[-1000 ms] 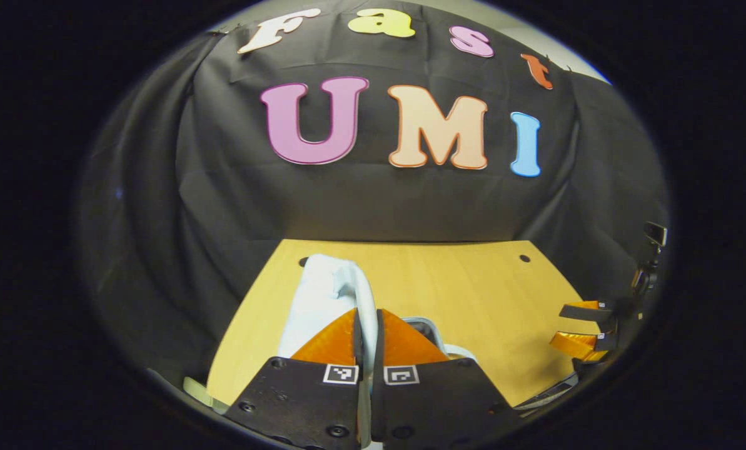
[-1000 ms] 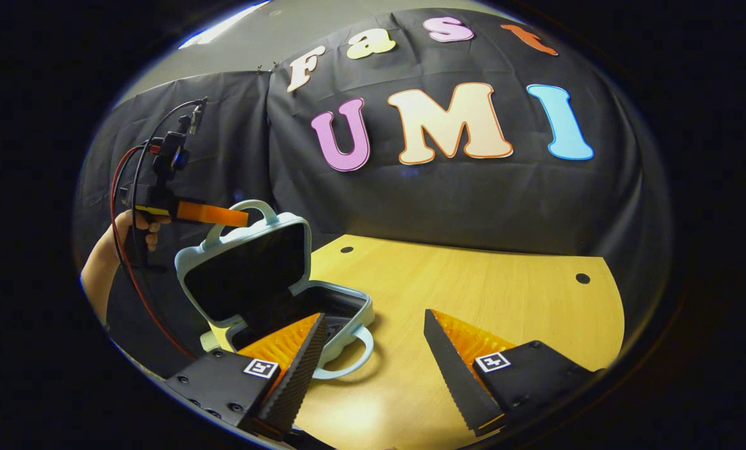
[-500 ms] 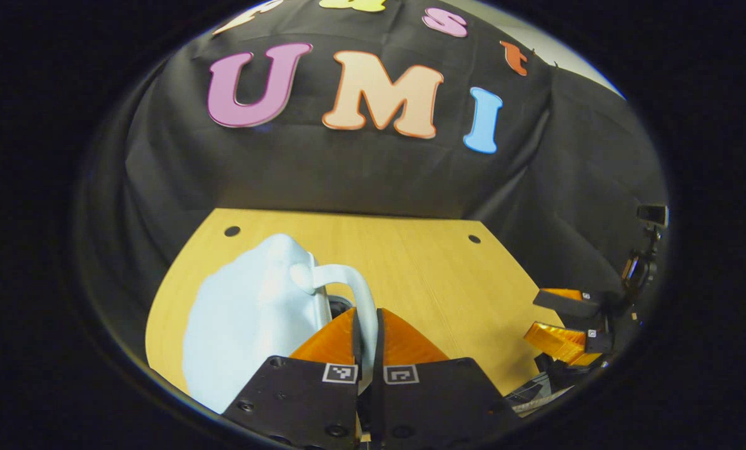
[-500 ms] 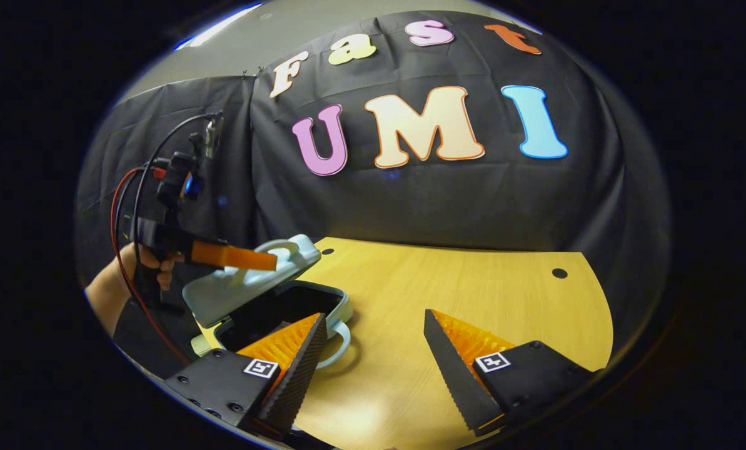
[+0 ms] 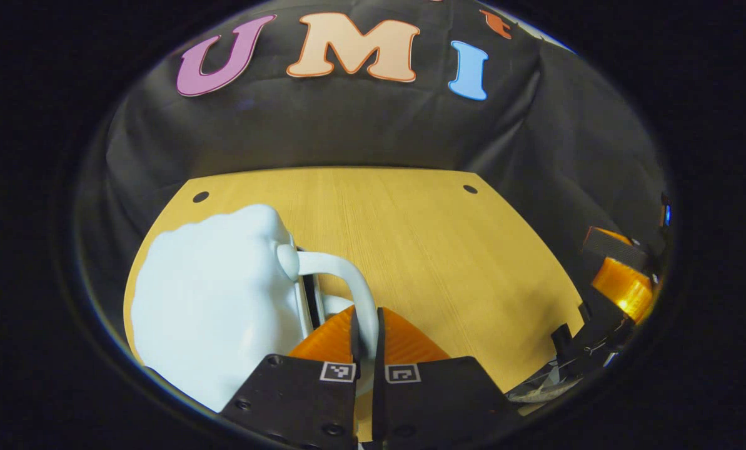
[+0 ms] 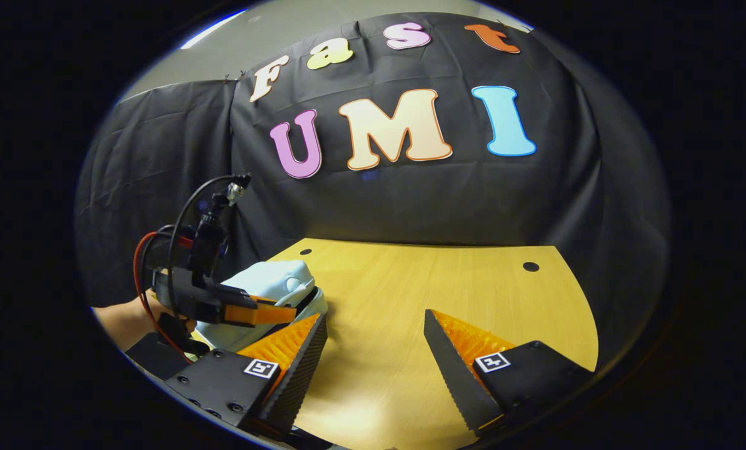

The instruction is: First open the suitcase, pack the skin care products into it, and then close the suitcase.

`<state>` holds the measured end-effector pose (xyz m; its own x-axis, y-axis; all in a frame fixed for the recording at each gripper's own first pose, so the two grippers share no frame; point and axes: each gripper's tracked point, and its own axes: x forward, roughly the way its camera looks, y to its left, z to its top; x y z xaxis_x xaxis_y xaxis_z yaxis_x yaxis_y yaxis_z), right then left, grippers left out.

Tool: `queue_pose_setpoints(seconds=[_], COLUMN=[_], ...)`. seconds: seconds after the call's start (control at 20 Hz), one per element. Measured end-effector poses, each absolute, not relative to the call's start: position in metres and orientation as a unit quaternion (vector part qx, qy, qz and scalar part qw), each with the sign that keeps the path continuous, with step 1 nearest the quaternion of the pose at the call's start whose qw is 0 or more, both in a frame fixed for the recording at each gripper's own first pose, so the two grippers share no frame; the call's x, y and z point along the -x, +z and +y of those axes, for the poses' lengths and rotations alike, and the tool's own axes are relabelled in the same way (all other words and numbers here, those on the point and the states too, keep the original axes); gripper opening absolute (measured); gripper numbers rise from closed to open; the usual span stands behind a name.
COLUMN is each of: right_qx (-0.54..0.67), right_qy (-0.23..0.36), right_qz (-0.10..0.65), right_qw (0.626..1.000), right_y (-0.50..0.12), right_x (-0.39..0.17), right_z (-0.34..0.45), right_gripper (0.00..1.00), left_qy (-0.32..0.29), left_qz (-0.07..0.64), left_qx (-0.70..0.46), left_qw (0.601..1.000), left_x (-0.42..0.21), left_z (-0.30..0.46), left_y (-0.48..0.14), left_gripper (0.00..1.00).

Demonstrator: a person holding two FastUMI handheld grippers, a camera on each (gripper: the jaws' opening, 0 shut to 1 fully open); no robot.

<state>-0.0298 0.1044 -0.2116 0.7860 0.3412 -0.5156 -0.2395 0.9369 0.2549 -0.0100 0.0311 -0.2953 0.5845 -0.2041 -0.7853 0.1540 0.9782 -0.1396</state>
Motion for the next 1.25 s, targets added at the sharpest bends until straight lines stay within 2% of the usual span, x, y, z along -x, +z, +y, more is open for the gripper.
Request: queue_pose_setpoints(seconds=[0.05,0.1,0.15,0.25,0.4,0.55,0.65,0.8,0.85,0.9,1.0,1.05,1.15,1.25], right_qx=[-0.086,-0.083,-0.081,-0.078,-0.066,-0.044,-0.037,-0.038,-0.040,-0.045,-0.055,-0.051,-0.048,-0.046], right_qy=[0.152,0.150,0.148,0.144,0.129,0.108,0.085,0.049,0.039,0.031,0.032,0.027,0.019,0.018], right_qz=[0.288,0.286,0.283,0.268,0.223,0.159,0.122,0.072,0.059,0.053,0.042,0.036,0.034,0.037], right_qw=[0.942,0.943,0.944,0.949,0.964,0.980,0.988,0.996,0.997,0.997,0.997,0.998,0.998,0.998], right_y=[-0.211,-0.209,-0.207,-0.197,-0.170,-0.128,-0.101,-0.061,-0.051,-0.045,-0.034,-0.029,-0.028,-0.028], right_x=[0.032,0.032,0.032,0.029,0.015,-0.001,-0.012,-0.022,-0.023,-0.024,-0.020,-0.020,-0.020,-0.014], right_z=[0.099,0.094,0.089,0.078,0.058,0.040,0.033,0.032,0.033,0.035,0.047,0.049,0.053,0.063], right_gripper=[0.98,0.93,0.98,0.98,0.98,0.98,0.98,0.98,0.94,0.98,0.94,0.97,0.95,0.98], left_qy=[-0.097,-0.094,-0.085,-0.072,-0.041,0.002,0.019,0.016,0.011,0.006,0.006,0.003,0.001,-0.002], left_qz=[0.447,0.449,0.447,0.426,0.343,0.214,0.142,0.075,0.058,0.054,0.045,0.037,0.035,0.039], left_qx=[0.026,0.028,0.033,0.052,0.057,0.021,0.004,0.003,-0.002,-0.009,-0.025,-0.029,-0.033,-0.034], left_qw=[0.889,0.888,0.890,0.900,0.937,0.977,0.990,0.997,0.998,0.998,0.999,0.999,0.999,0.999], left_x=[0.011,0.014,0.017,0.016,0.008,-0.006,-0.010,-0.006,-0.005,-0.009,-0.006,-0.005,-0.003,-0.001], left_z=[0.030,0.026,0.024,0.016,0.002,0.002,-0.003,-0.007,-0.005,-0.002,0.006,0.009,0.013,0.016], left_y=[-0.300,-0.307,-0.311,-0.306,-0.261,-0.176,-0.117,-0.063,-0.048,-0.036,-0.025,-0.018,-0.013,-0.012], left_gripper=[0.03,0.06,0.08,0.21,1.00,0.96,0.93,0.95,0.93,0.95,0.95,0.95,0.93,0.95])
